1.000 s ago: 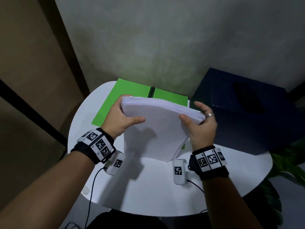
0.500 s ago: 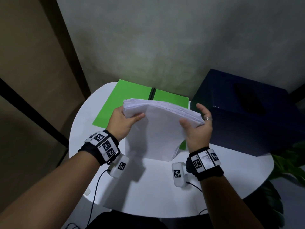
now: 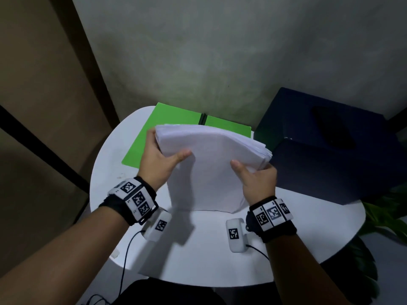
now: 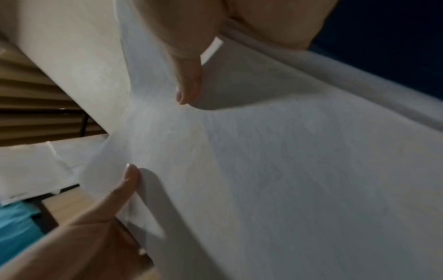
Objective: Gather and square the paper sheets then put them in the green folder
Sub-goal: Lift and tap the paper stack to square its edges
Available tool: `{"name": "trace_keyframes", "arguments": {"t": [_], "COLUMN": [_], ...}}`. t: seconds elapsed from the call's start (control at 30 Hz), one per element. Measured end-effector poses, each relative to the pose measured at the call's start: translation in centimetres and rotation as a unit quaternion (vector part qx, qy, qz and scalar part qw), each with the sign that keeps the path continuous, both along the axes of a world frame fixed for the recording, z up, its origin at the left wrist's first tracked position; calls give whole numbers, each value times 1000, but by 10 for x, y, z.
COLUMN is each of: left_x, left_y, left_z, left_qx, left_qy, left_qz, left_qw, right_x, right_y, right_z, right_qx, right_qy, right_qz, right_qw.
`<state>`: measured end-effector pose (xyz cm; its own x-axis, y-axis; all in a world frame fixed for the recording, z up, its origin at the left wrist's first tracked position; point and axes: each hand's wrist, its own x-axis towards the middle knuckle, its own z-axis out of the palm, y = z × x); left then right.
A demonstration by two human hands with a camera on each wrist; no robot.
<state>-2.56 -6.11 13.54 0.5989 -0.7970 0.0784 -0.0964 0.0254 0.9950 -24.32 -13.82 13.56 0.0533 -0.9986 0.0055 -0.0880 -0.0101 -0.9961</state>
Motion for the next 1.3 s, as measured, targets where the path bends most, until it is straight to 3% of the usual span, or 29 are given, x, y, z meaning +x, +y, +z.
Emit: {"name": "trace_keyframes", "arguments": {"t": [0.07,0.13,0.17,0.23,0.27,0.37,0.43,0.47,0.53,0.6,0.63,0.73,0.8,0.87,0.97,1.03,1.07,1.1,1.17,1.3], "left_x": [11,12,10,1,-2,5,19,26,38,46,47,42,37,31,24,24,24,26,26,29], "left_y": [0,1,0,-6,-8,-4,2,5,7,8,7,5,6,8,7,3,0,-4,-15,-35], "left_z": [25,59,74,90,92,84,78,75,70,61,57,44,31,13,-26,-41,-42,-40,-25,-4], "left_qx": [-35,-45,-16,71,93,107,86,67,10,-43,-64,-126,-142,-125,18,161,188,173,99,8], "left_qy": [-153,-349,-433,-510,-508,-459,-430,-387,-211,-50,1,150,223,264,283,183,112,51,3,77], "left_qz": [53,45,9,-82,-111,-84,-21,0,38,55,58,27,-31,-88,-47,31,42,31,-34,-166], "left_qw": [986,935,901,853,849,878,899,920,977,996,996,980,964,952,958,969,975,983,994,983], "right_x": [1,4,8,16,21,27,23,19,13,13,15,22,27,29,24,18,14,10,0,-15], "right_y": [-4,-9,-10,-15,-16,-13,-12,-11,-11,-12,-12,-15,-19,-19,-14,-8,-5,-2,0,-3], "right_z": [15,32,40,50,54,44,20,6,-20,-33,-34,-23,-9,3,21,30,31,33,34,36], "right_qx": [-32,-137,-204,-283,-296,-238,-183,-128,5,140,201,284,260,214,106,46,25,5,-33,-51], "right_qy": [17,108,167,224,219,167,248,276,242,89,-15,-294,-372,-388,-317,-255,-225,-193,-123,-61], "right_qz": [20,70,98,123,121,45,-91,-143,-167,-122,-95,-27,-12,-23,-71,-62,-46,-26,12,99], "right_qw": [999,982,960,924,922,956,947,942,956,979,975,912,891,896,940,964,973,981,992,992]}}
